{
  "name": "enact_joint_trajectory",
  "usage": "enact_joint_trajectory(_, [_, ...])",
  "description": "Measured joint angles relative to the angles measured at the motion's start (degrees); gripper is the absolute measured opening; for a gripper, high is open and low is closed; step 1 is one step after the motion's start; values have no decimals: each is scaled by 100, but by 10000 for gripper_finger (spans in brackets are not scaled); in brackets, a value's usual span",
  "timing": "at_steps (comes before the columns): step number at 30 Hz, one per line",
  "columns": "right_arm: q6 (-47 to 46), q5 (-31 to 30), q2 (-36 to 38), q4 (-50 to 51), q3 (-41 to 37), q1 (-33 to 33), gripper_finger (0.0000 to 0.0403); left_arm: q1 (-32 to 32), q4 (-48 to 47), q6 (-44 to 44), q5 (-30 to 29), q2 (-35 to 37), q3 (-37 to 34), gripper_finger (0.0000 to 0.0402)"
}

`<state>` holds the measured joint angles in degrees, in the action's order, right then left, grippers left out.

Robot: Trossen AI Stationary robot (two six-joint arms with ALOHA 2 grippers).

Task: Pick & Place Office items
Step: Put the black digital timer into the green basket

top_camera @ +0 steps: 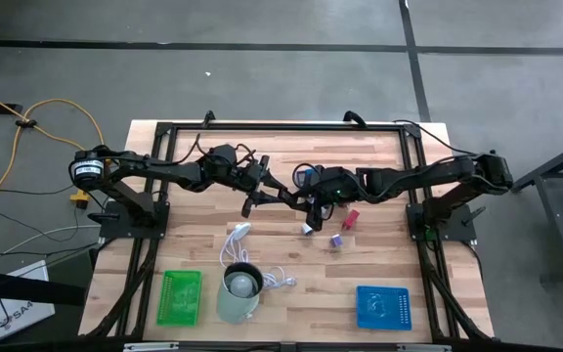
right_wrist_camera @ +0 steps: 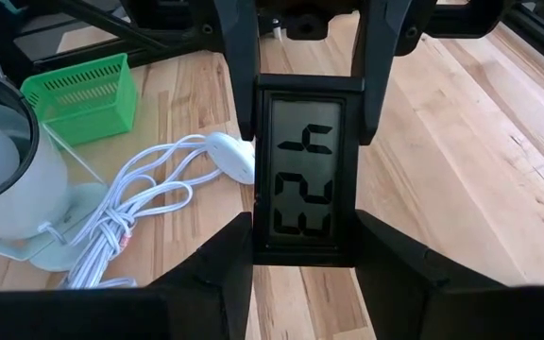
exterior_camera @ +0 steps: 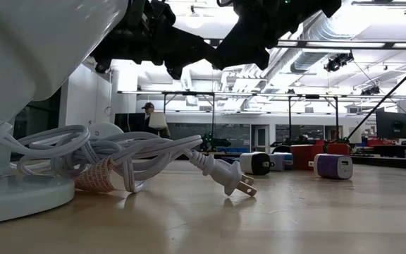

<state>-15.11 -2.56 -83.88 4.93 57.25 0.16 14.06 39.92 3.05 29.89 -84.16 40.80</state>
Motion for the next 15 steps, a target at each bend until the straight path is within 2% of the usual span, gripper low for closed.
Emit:
enact_joint_trajectory(8, [0, 3, 0, 0, 0, 0, 150, 0, 0, 0, 1, 0, 0, 162])
enact_joint_trajectory(15, [-4, 107, 2, -3, 0, 30, 184, -2, 0, -11, 20, 0, 0, 163])
